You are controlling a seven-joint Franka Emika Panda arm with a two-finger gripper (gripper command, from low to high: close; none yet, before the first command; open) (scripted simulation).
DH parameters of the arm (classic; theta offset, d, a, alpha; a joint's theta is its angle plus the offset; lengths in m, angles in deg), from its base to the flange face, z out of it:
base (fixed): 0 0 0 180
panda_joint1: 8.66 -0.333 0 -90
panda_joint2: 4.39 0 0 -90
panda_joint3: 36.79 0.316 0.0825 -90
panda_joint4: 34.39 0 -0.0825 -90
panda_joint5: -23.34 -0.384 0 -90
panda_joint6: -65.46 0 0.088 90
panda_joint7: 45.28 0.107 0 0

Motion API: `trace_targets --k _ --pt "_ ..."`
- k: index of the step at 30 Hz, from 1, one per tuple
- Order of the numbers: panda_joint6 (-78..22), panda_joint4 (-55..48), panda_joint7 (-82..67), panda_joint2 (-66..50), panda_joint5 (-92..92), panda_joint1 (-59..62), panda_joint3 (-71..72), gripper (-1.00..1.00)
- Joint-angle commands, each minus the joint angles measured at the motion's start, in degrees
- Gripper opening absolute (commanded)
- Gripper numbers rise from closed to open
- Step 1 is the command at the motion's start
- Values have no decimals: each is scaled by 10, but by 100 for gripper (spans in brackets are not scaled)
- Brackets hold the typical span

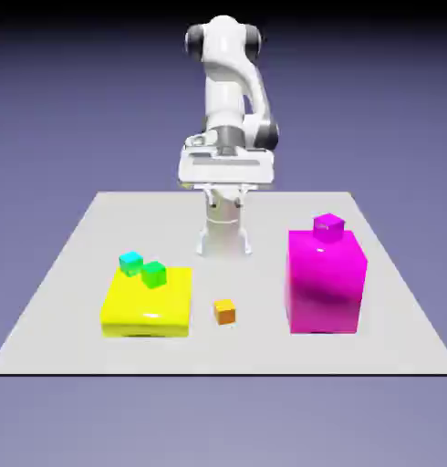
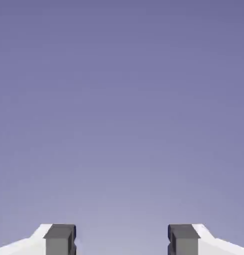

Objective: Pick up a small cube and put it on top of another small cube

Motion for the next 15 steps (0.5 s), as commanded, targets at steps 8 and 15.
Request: trace_targets --k 8,15 --pt "-194 -100 -4 -166 29 -2 12 0" --pt "-365 -188 -7 -311 53 -4 23 0"
